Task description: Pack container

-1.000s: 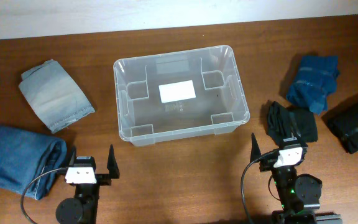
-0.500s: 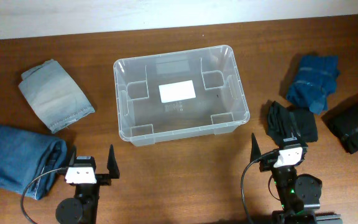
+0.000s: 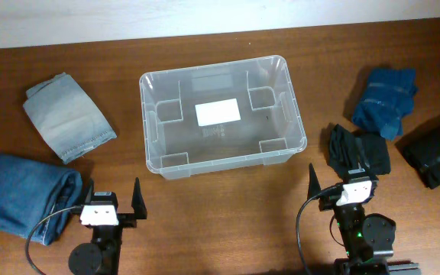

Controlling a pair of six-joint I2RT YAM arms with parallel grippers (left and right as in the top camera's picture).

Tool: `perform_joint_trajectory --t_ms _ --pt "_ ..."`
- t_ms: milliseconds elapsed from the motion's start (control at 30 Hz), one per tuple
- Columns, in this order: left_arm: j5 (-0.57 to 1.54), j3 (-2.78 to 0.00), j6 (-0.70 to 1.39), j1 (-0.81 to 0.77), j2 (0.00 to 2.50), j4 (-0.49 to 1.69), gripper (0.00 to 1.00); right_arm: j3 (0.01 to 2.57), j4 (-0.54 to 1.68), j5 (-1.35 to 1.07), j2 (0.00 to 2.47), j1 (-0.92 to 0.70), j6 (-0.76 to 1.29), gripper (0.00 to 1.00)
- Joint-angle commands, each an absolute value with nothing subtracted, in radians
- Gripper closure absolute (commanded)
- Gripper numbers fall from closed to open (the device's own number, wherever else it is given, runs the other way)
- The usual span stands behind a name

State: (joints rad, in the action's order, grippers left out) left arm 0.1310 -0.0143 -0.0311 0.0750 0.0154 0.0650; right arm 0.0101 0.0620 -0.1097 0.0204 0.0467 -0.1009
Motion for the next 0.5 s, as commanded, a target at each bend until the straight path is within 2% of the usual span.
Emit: perform_joint_trajectory --t_ms 0,267,467 --pt "0.135 -0.009 -0.046 0.077 0.006 0.067 0.01 0.006 0.060 -0.119 0.011 0.046 -0.098 0.02" --pt "0.134 -0.009 -0.046 0.079 0.006 0.064 0.01 0.006 0.064 -0.160 0.012 0.046 -0.083 0.02" --pt "0.161 -0.051 0.076 0.078 0.010 0.086 0.01 0.054 0.095 -0.131 0.016 0.046 0.020 0.01"
